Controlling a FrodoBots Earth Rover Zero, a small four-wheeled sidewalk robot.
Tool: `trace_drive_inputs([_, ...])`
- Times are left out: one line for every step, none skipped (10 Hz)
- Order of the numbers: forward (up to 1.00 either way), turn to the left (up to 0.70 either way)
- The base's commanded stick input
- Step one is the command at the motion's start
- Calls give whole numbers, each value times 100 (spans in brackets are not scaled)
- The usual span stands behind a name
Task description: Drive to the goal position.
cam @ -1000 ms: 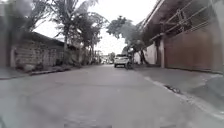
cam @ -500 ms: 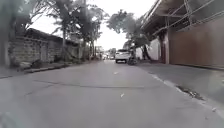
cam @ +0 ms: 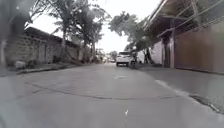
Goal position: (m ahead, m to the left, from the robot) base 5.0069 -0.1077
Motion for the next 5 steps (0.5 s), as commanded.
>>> trace_drive_inputs([100, -40])
trace_drive_inputs([100, -27])
trace_drive_inputs([100, 7])
trace_drive_inputs([100, 3])
trace_drive_inputs([100, 1])
